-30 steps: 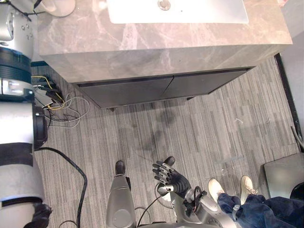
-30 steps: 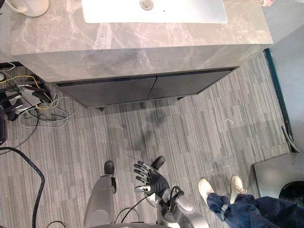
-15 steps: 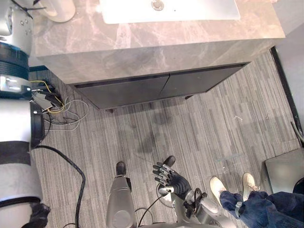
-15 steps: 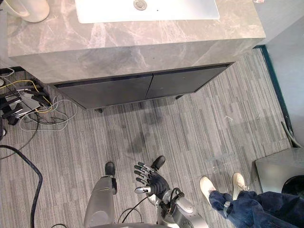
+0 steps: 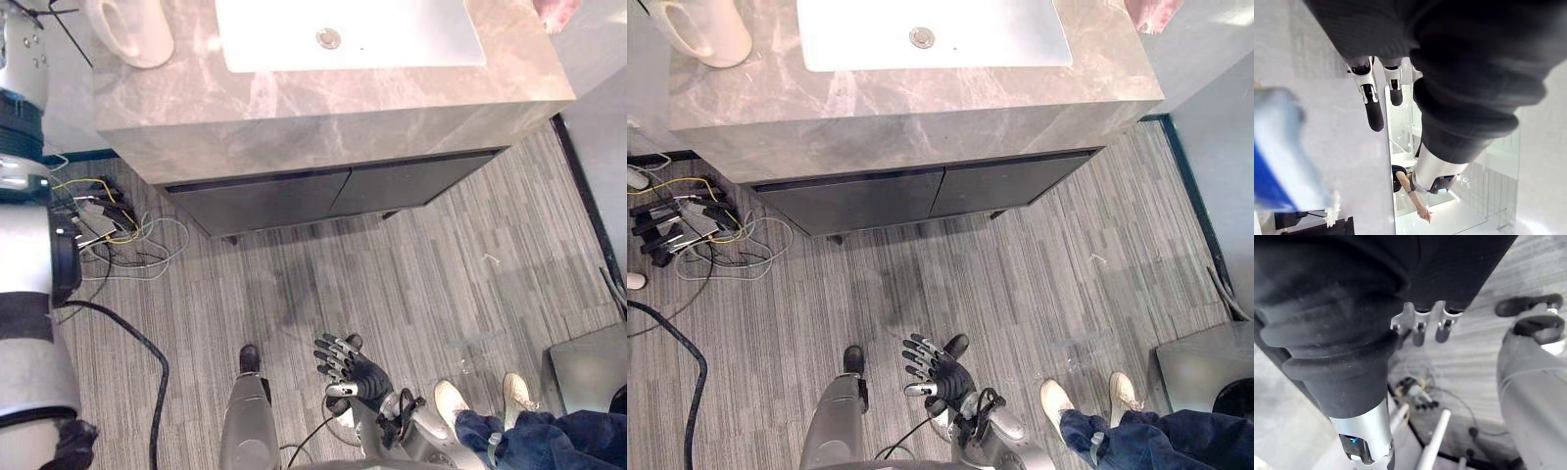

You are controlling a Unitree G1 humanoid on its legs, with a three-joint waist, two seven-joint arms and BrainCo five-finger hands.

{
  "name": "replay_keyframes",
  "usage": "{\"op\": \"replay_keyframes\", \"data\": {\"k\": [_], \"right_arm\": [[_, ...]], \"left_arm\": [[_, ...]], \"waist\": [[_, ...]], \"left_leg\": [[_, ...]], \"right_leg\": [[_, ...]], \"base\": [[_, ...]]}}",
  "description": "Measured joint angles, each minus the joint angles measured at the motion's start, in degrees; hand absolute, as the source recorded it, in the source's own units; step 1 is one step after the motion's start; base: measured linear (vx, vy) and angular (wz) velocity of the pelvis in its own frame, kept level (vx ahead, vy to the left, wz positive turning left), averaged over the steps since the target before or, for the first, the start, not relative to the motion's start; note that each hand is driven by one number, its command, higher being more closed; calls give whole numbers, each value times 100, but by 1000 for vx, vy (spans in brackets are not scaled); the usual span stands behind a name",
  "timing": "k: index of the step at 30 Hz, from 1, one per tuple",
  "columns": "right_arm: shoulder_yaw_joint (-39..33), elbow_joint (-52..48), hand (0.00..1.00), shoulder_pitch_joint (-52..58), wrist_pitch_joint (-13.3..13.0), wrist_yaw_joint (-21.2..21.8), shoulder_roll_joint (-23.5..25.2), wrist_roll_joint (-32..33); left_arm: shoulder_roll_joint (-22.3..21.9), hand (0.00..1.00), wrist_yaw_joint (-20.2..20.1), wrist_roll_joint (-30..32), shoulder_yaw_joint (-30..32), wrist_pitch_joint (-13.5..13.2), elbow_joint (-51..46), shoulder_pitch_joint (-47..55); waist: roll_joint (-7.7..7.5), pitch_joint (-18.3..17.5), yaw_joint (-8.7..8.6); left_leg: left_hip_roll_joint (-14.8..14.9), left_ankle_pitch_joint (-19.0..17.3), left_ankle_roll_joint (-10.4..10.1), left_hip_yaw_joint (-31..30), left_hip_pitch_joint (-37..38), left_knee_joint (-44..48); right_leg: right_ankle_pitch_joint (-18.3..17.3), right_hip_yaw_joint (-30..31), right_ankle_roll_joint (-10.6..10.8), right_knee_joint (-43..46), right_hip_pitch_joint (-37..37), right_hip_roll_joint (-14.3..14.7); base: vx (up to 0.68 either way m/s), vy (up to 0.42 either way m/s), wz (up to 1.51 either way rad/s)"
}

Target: Organize washtable

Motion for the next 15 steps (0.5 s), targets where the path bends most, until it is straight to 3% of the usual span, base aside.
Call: {"op": "replay_keyframes", "data": {"k": [6,10,13,15], "right_arm": [[42,34,0,-72,1,-2,49,80],[-135,263,0,-223,4,-13,147,104],[-252,281,0,-284,6,-26,197,112],[-362,329,0,-344,5,-30,222,122]], "left_arm": [[209,0,0,-2,-134,-20,-2,-4],[356,0,3,-19,-226,-64,-32,-22],[672,0,-8,-29,-235,-100,-86,-88],[896,0,-83,-100,-271,-128,-236,-179]], "waist": [[27,-122,12],[176,-265,26],[213,-463,66],[223,-515,187]], "left_leg": [[-44,123,-2,26,289,-277],[-37,152,-19,-74,492,-337],[-25,179,-63,-71,680,-472],[-10,198,-90,-70,886,-585]], "right_leg": [[-121,-63,-45,-21,170,-72],[-201,-226,-20,-21,423,-25],[-244,-225,-17,-23,542,3],[-303,-234,24,-25,701,24]], "base": [[-35,122,4],[14,60,14],[24,64,0],[32,40,2]]}}
